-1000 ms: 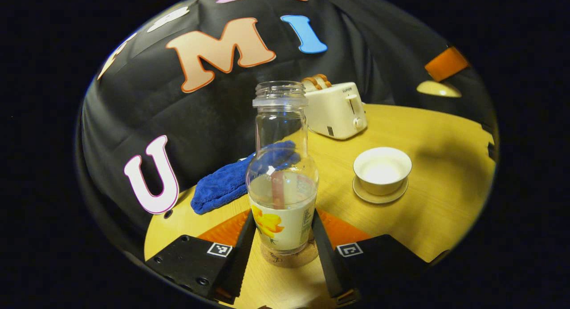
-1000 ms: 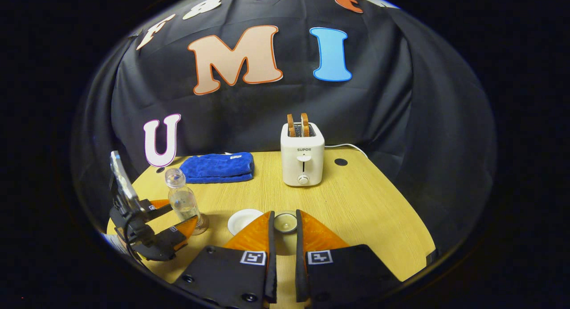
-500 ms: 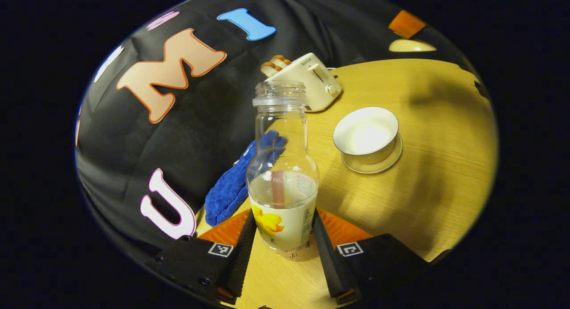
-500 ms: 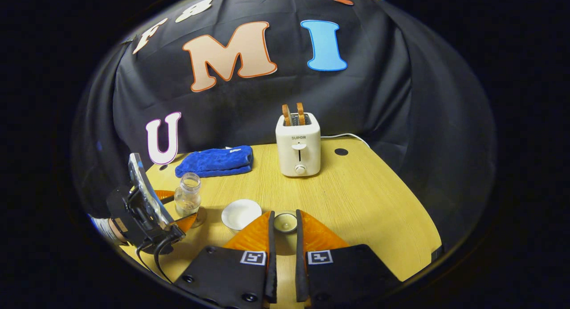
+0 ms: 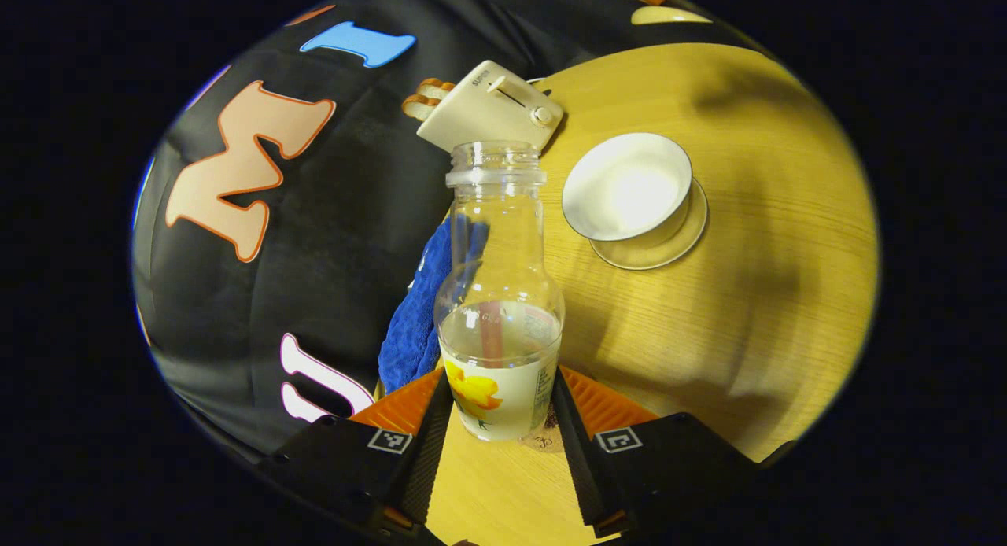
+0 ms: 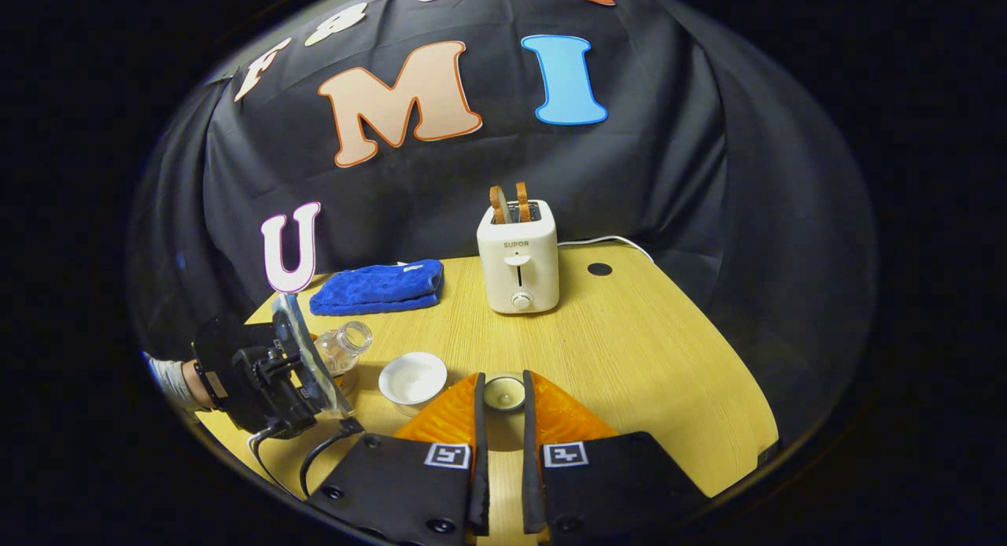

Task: Open the teacup lid with one hand, grasp the water bottle and pour water into the teacup with the other hand; after pouring, place the water bottle on the coaster and then close the teacup lid.

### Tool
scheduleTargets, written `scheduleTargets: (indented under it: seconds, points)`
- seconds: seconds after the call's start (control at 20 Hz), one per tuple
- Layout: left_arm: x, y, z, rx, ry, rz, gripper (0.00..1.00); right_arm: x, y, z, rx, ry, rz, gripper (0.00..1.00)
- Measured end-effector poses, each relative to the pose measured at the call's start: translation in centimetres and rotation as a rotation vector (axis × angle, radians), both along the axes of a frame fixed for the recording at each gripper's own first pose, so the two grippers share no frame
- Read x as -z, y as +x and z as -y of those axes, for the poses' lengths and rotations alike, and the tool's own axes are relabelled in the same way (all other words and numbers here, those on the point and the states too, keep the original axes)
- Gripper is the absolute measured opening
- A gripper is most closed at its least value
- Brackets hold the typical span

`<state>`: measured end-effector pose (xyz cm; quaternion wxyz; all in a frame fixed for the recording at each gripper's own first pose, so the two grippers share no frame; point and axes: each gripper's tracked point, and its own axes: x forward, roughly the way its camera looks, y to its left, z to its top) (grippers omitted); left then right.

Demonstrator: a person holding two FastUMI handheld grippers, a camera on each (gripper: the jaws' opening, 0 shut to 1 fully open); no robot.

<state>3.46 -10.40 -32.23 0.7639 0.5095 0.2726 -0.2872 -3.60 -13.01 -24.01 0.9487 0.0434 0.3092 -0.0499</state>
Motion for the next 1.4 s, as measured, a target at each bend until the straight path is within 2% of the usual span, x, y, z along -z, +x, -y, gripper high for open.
scheduleTargets:
  seconds: [0.15,0.2,0.25,0.65,0.7,0.9,1.05,1.2,1.4]
  points:
    - [0.4,-0.1,-0.1,0.022,0.055,-0.011,0.69,0.4,-0.3,0.6,-0.003,0.005,-0.003,0.19]
    - [0.5,-0.1,-0.1,0.031,0.070,-0.014,0.69,0.4,-0.3,0.8,-0.003,0.006,-0.004,0.17]
    - [0.5,-0.2,-0.1,0.039,0.087,-0.017,0.69,0.5,-0.4,1.0,-0.004,0.008,-0.004,0.19]
    - [-0.3,0.6,-0.5,0.128,0.282,-0.011,0.69,1.0,-0.8,1.3,-0.026,0.028,-0.003,0.17]
    - [-0.4,0.8,-0.4,0.144,0.302,-0.006,0.69,1.0,-0.9,1.3,-0.029,0.031,-0.003,0.19]
    - [-1.3,1.1,-0.5,0.197,0.398,0.008,0.69,1.3,-1.3,1.3,-0.037,0.044,-0.004,0.17]
    - [-1.8,1.4,-0.3,0.224,0.442,0.015,0.69,1.6,-1.6,1.3,-0.041,0.055,-0.007,0.22]
    - [-2.0,1.3,0.1,0.251,0.479,0.014,0.69,1.6,-2.0,1.4,-0.044,0.058,-0.008,0.19]
    - [-2.5,1.5,-0.1,0.278,0.544,0.012,0.69,1.4,-2.3,1.6,-0.052,0.059,-0.004,0.21]
